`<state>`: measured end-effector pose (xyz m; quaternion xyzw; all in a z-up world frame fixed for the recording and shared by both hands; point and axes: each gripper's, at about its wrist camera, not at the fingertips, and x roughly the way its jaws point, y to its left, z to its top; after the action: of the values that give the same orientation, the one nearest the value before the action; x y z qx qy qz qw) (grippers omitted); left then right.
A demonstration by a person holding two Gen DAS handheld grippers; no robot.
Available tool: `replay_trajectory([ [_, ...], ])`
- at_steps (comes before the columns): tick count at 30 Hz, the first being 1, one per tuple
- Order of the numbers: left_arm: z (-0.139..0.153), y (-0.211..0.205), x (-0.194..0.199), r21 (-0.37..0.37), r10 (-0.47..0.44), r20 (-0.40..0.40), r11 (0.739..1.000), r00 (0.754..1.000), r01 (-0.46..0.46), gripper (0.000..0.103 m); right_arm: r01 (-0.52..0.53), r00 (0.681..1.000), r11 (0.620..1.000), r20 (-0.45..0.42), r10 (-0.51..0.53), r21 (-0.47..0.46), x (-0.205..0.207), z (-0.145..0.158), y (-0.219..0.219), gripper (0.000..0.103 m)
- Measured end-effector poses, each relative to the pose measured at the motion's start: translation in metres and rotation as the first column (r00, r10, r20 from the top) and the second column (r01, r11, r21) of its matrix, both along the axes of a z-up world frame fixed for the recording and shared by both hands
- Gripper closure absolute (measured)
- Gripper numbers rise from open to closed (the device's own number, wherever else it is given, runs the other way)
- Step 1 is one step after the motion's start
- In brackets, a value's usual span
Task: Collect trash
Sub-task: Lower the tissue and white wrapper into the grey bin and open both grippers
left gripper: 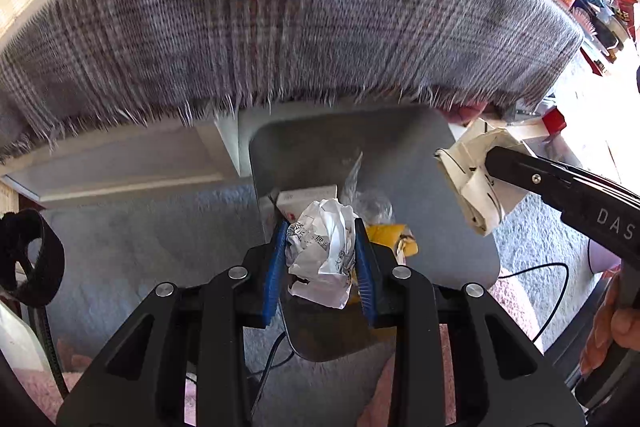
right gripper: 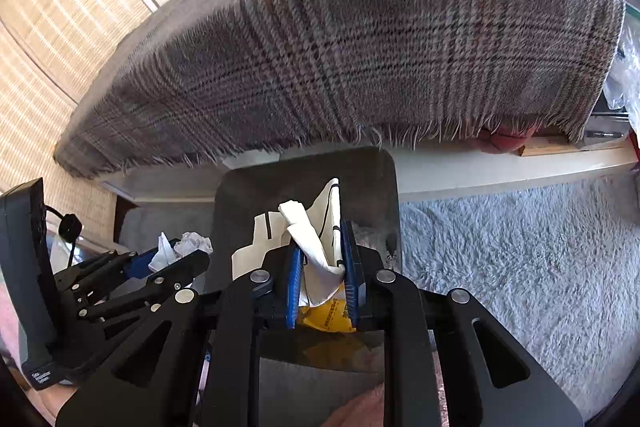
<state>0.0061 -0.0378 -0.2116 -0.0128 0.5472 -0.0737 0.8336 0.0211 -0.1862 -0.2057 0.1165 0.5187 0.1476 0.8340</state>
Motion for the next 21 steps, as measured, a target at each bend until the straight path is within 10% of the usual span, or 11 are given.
replay_trajectory([
  [18, -0.017, -0.006, 0.006, -0.029, -0.005, -0.054, 1.000, 0.999, 0.003, 0.064, 0.023, 0.999, 0.999, -0.048, -0.024, -0.024, 0.006, -0.020, 0.004, 0.080],
  [21, -0.017, -0.006, 0.006, -0.016, 0.006, -0.045, 1.000, 0.999, -0.007, 0.050, 0.042, 0.998, 0.999, -0.039, -0.044, -0.034, 0.006, -0.020, 0.001, 0.048],
])
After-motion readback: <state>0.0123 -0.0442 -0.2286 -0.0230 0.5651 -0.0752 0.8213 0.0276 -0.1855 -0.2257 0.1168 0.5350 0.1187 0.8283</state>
